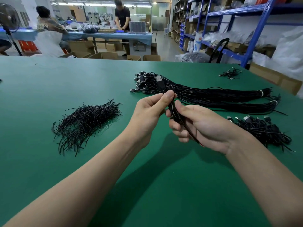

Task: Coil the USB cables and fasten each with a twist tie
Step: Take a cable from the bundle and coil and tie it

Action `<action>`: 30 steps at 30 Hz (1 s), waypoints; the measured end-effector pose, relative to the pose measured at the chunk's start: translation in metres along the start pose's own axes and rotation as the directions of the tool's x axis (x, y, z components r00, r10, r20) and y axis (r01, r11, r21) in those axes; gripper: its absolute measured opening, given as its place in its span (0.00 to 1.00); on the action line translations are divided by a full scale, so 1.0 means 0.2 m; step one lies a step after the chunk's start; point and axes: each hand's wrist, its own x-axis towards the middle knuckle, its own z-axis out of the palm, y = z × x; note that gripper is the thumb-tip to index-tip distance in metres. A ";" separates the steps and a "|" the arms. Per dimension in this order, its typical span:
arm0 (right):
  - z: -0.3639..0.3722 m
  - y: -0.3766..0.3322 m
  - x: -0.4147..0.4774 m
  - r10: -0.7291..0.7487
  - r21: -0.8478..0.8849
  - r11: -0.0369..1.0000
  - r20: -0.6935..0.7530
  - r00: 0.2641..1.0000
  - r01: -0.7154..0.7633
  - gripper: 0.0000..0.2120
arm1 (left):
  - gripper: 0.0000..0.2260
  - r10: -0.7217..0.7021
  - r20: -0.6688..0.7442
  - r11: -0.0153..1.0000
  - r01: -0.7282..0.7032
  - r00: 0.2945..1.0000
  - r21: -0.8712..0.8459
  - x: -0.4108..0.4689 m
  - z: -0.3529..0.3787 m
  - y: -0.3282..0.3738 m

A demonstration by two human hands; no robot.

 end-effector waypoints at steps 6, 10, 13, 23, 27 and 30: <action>0.04 0.05 0.04 -0.093 -0.096 0.992 -0.089 0.992 0.084 0.16 | 0.10 -0.046 0.027 0.997 0.045 0.999 0.056 0.01 -0.03 0.00; 0.07 0.08 0.06 -0.128 -0.122 0.987 -0.208 0.970 0.104 0.16 | 0.14 -0.114 0.087 0.969 0.091 0.990 0.228 0.03 -0.09 0.03; 0.06 0.09 0.06 -0.126 -0.127 0.988 -0.307 0.943 0.090 0.16 | 0.13 -0.196 0.078 0.761 0.101 0.978 0.641 0.09 -0.26 0.09; 0.12 0.15 0.07 -0.075 -0.275 0.961 -0.279 0.957 -0.005 0.15 | 0.06 -0.026 -0.432 -0.086 0.429 0.901 0.899 0.11 -0.79 0.10; 0.13 0.16 0.06 -0.053 -0.291 0.956 -0.254 0.966 -0.024 0.15 | 0.05 -0.027 -0.440 -0.097 0.436 0.897 0.895 0.11 -0.80 0.06; 0.14 0.16 0.06 -0.047 -0.306 0.952 -0.249 0.967 -0.032 0.15 | 0.04 0.016 -0.447 -0.090 0.447 0.894 0.890 0.10 -0.81 0.06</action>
